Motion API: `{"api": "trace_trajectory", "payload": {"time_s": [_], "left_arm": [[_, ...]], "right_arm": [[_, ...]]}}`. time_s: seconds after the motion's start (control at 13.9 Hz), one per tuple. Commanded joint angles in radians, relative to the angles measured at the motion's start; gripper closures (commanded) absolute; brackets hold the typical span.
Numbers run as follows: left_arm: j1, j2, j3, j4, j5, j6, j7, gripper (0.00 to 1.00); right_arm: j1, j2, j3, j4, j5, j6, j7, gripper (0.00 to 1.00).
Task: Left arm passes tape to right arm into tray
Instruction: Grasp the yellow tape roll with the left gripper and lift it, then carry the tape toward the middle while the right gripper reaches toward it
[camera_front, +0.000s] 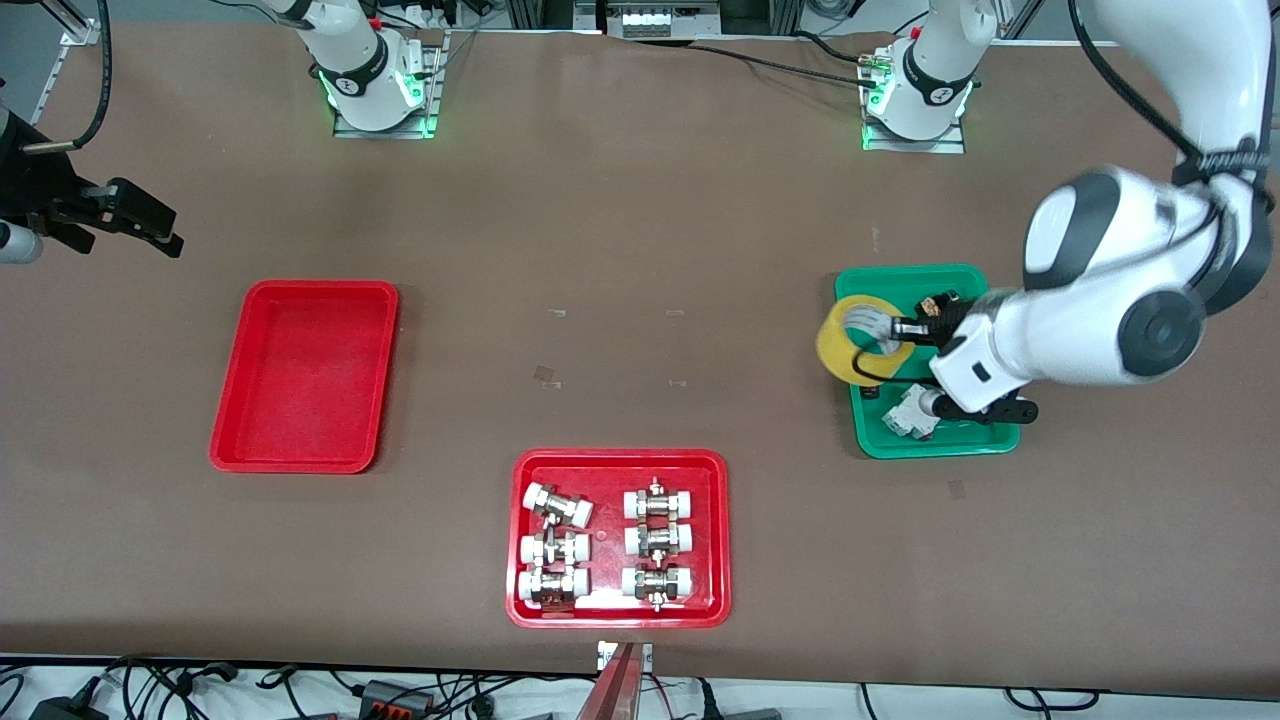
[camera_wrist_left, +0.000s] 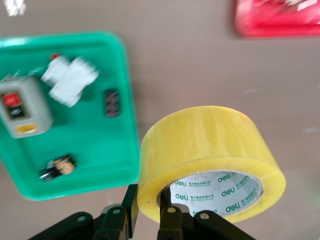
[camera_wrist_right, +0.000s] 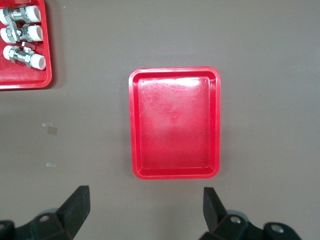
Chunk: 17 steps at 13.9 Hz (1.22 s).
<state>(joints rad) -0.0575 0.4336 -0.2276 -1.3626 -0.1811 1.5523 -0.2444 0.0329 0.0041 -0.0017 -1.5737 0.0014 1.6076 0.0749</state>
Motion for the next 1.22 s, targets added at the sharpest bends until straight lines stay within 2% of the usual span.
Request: {"api": "trace_trajectory", "payload": {"time_s": [0.0,0.29,0.43,0.65,0.93,1.15], "left_arm": [[-0.086,0.086,-0.009,0.102,-0.021,0.003,-0.206,1.00],[-0.244,0.175,-0.010,0.118,-0.043,0.188,-0.617,1.00],[-0.292,0.212,-0.010,0.117,-0.110,0.341,-0.752,1.00],[-0.295,0.261,-0.010,0.117,-0.438,0.442,-0.777,1.00],[-0.301,0.326,-0.010,0.119,-0.728,0.445,-0.754,1.00],[-0.338,0.353,-0.010,0.119,-0.921,0.581,-0.725,1.00]], "right_arm": [[-0.002,-0.004,0.002,0.001,-0.032,-0.008,-0.003,0.00],[0.005,-0.004,0.002,0.000,-0.037,-0.021,0.008,0.00],[0.005,0.002,0.003,-0.002,-0.034,-0.032,-0.006,0.00],[0.007,0.034,0.006,-0.002,-0.014,-0.093,-0.007,0.00],[0.002,0.066,0.002,0.000,0.121,-0.112,-0.142,0.00],[-0.011,0.123,-0.004,0.000,0.332,-0.115,-0.259,0.00]]}}
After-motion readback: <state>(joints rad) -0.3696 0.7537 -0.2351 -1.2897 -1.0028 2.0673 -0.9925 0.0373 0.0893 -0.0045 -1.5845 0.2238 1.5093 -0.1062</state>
